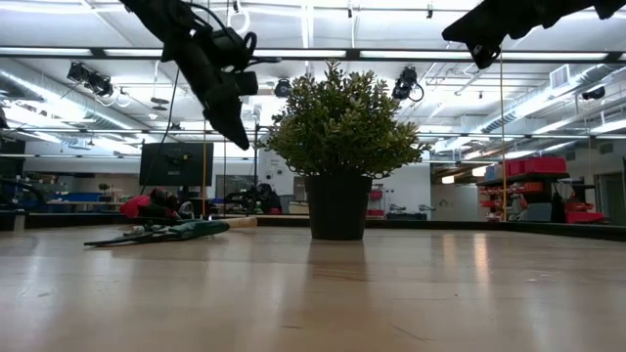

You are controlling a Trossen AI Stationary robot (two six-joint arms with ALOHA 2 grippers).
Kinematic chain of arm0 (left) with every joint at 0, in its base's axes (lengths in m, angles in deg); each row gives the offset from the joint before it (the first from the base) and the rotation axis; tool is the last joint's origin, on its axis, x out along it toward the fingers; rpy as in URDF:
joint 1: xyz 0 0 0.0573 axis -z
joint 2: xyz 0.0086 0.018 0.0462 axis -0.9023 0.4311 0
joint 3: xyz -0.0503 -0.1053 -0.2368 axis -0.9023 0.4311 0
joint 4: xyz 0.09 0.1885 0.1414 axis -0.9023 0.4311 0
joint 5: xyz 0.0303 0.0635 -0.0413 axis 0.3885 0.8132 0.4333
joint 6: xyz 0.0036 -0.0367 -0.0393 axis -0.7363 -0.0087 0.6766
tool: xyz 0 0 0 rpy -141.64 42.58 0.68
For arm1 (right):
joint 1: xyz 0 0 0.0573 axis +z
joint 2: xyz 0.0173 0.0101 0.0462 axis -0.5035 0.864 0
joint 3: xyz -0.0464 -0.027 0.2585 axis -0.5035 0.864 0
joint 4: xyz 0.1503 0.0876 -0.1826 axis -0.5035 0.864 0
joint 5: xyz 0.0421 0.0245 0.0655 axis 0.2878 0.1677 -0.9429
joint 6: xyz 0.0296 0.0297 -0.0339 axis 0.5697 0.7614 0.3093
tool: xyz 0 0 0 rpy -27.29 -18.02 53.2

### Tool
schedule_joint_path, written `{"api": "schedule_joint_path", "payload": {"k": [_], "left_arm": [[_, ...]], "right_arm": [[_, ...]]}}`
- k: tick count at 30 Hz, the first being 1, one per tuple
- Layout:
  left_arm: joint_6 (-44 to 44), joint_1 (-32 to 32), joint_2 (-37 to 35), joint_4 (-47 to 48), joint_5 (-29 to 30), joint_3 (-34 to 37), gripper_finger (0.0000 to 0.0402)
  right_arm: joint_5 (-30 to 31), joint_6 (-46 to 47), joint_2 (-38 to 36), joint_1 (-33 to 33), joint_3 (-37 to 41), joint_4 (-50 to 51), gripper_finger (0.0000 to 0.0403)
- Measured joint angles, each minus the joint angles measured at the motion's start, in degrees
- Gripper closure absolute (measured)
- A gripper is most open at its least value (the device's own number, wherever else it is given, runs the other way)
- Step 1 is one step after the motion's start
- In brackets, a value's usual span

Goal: Pick & Place Garden tools in Gardening bag
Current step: Put the brown hand rake into the white gardening bag

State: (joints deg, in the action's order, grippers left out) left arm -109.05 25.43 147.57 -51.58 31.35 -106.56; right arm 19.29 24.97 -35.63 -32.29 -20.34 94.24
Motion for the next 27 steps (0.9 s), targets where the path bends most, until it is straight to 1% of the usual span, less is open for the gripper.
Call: {"api": "schedule_joint_path", "payload": {"k": [6,11,20,27], "left_arm": [[-6.0,-0.3,3.7,0.8,0.7,-0.1,0.0205],[-11.1,0.5,7.4,2.3,2.6,-0.1,0.0183],[-15.5,1.0,11.9,2.8,2.9,-0.1,0.0164],[-24.3,1.7,12.2,3.2,2.3,-0.1,0.0163]], "right_arm": [[0.0,0.0,0.0,0.0,0.0,0.0,0.0403],[0.0,0.2,0.0,0.0,0.0,0.0,0.0403],[0.0,0.3,0.0,0.0,0.0,0.1,0.0403],[0.1,0.4,0.0,0.0,0.0,0.2,0.0403]]}}
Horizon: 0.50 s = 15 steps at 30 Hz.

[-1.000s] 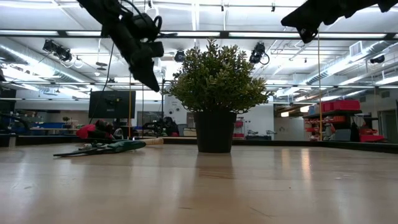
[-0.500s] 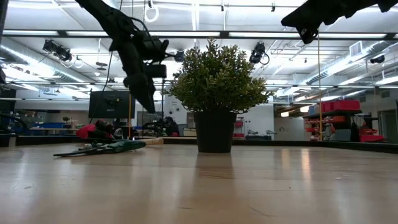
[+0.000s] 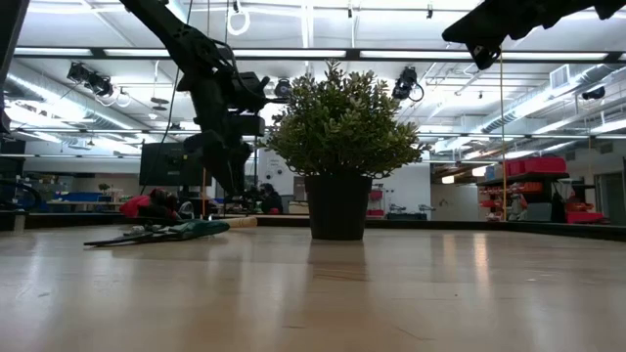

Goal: Pick & Place Garden tools in Gardening bag
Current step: Put the brown hand rake into the white gardening bag

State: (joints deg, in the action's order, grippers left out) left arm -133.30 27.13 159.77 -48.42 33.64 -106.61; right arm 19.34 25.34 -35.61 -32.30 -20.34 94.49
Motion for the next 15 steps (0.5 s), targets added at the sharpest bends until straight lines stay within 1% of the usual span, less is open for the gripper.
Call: {"api": "schedule_joint_path", "payload": {"k": [5,8,15], "left_arm": [[-4.5,0.3,0.0,0.0,-2.2,0.0,0.0163],[-4.6,0.4,0.0,0.0,-3.5,0.0,0.0163],[-4.7,0.2,1.7,0.7,-3.5,0.0,0.0163]], "right_arm": [[0.0,0.0,0.0,0.0,0.0,0.6,0.0403],[0.0,0.0,0.0,0.0,0.0,1.1,0.0403],[0.0,0.0,0.0,0.0,0.0,1.6,0.0403]]}}
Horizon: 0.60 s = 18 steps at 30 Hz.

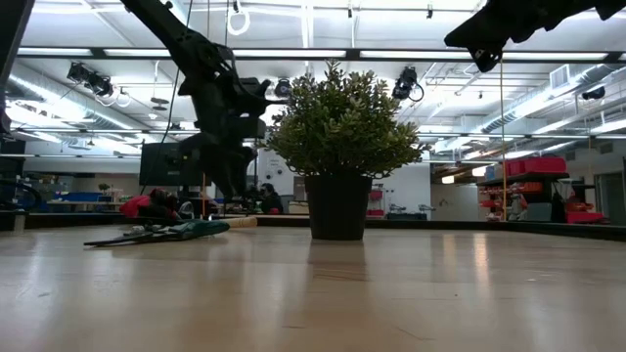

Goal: Pick & Place Garden tools in Gardening bag
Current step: Put the brown hand rake into the white gardening bag

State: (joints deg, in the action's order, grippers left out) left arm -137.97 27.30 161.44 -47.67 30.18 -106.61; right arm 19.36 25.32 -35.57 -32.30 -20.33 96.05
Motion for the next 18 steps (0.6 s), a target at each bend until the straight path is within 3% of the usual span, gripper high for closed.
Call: {"api": "schedule_joint_path", "payload": {"k": [18], "left_arm": [[-3.0,0.1,7.3,-0.1,3.6,0.1,0.0163]], "right_arm": [[0.0,-0.2,0.0,0.0,0.0,0.6,0.0403]]}}
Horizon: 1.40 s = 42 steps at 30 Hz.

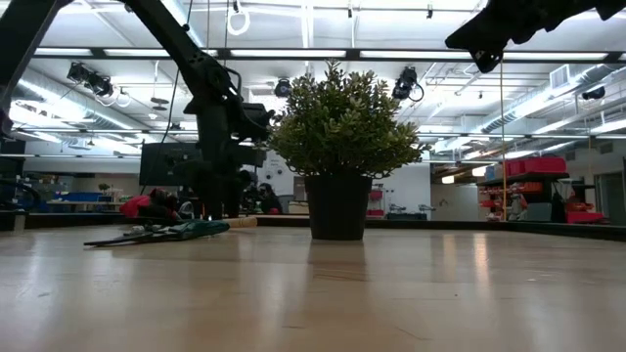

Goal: Pick & Place Garden tools in Gardening bag
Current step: Put the brown hand rake into the white gardening bag

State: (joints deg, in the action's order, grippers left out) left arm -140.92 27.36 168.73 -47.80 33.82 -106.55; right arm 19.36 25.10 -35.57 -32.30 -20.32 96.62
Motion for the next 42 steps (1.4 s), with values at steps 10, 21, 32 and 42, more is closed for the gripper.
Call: {"api": "schedule_joint_path", "payload": {"k": [10,21,32,42], "left_arm": [[-1.6,0.0,1.1,-0.3,1.7,0.0,0.0164],[-4.1,0.1,1.1,-0.7,2.9,0.0,0.0164],[-5.1,0.1,1.1,-0.8,3.7,0.0,0.0164],[-4.8,0.4,1.9,-0.5,4.9,-0.2,0.0164]], "right_arm": [[0.0,0.1,0.0,0.0,0.0,0.3,0.0403],[0.1,0.0,0.0,0.0,0.0,0.6,0.0403],[0.2,0.0,0.0,0.0,0.0,0.7,0.0403],[-0.1,0.0,0.0,0.0,0.0,0.7,0.0403]]}}
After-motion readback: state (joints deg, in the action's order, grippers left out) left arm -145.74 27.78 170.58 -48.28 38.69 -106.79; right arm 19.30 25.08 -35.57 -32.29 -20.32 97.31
